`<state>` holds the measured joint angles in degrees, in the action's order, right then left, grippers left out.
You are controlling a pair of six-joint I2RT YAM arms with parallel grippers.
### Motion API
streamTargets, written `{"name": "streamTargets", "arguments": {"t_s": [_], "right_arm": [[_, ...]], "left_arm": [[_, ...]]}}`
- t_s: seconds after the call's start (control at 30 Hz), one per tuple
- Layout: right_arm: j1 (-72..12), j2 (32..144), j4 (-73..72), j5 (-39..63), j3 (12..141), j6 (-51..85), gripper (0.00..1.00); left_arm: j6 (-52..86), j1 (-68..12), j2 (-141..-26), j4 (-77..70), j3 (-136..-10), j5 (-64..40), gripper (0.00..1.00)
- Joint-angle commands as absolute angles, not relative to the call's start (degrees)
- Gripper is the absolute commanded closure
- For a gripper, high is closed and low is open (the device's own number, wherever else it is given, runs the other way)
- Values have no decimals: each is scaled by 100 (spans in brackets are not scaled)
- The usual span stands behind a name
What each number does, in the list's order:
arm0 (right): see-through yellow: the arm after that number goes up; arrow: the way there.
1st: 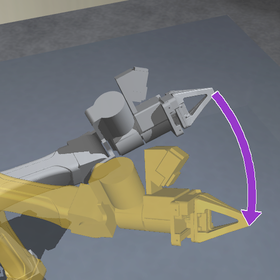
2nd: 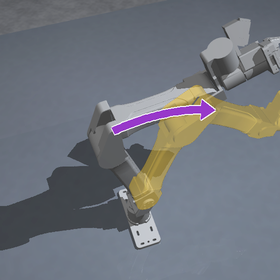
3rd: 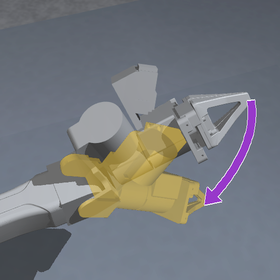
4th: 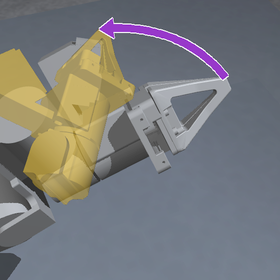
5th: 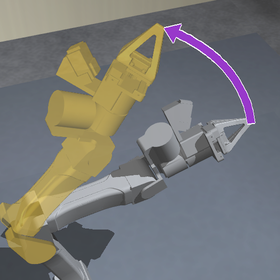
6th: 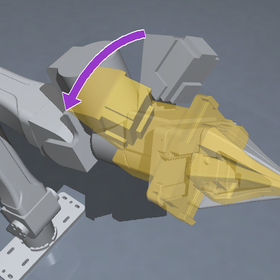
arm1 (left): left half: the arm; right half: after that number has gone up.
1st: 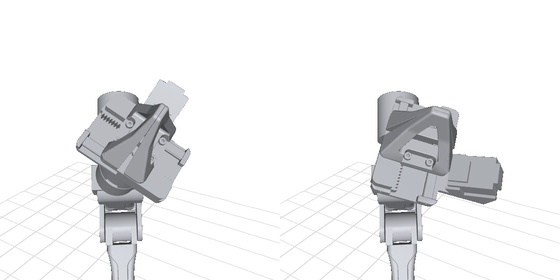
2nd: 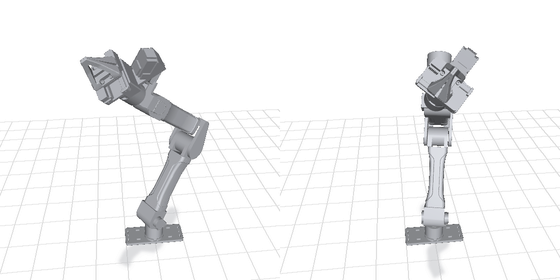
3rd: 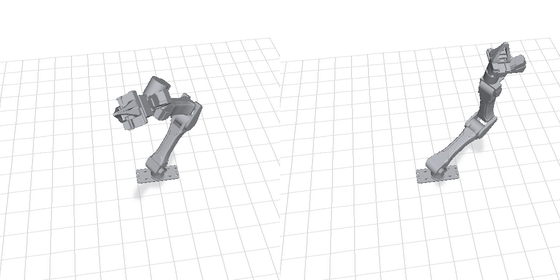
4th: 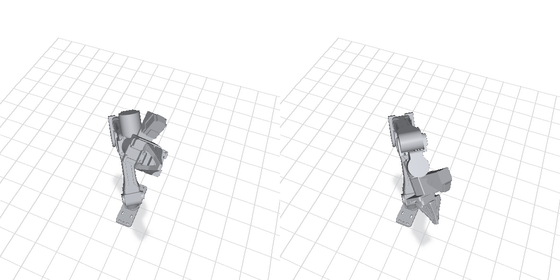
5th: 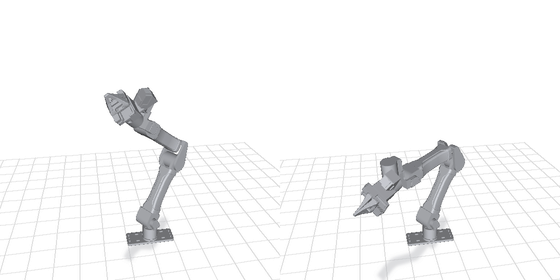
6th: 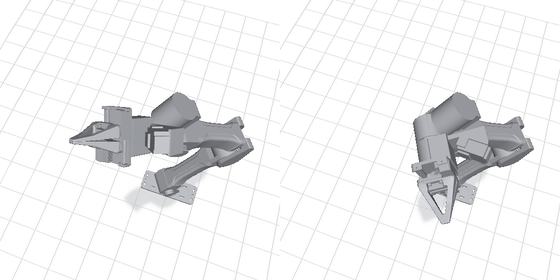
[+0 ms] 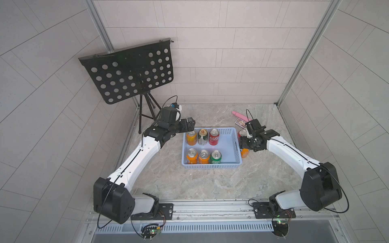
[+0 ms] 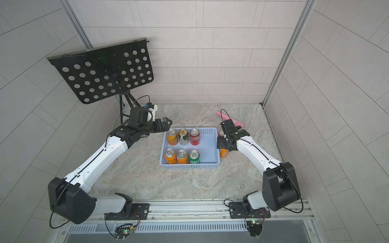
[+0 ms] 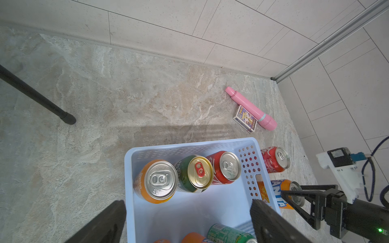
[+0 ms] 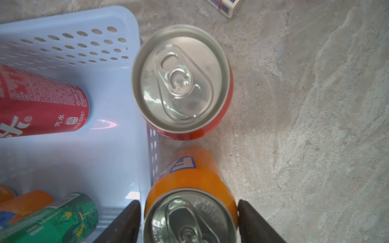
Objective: Take out the drinks from the basket
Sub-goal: Adjust the drink at the center of the board.
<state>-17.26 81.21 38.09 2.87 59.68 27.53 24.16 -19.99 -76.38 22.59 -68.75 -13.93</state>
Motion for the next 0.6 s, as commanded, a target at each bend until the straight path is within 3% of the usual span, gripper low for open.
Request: {"name": "streamTargets", "arguments": {"t_s": [0.0,0.13,0.37,0.57], "right_arm": [[-1810,8096,3809,135,6030,2776,17],[-1805,7829,3958,41,6081,2744,10],[-1810,6964,4309,-265,6440,2690,10],[-1821,6930,4421,184,7279,2635,10]], "left_arm": [[2381,-1973,-7556,2271,-6893,-1337,0],[2382,-1968,-7526,2285,-6891,-1239,0],[2355,-1883,-7367,2337,-6880,-713,0],[2525,-1451,-7652,2339,-7237,-1110,0]]}}
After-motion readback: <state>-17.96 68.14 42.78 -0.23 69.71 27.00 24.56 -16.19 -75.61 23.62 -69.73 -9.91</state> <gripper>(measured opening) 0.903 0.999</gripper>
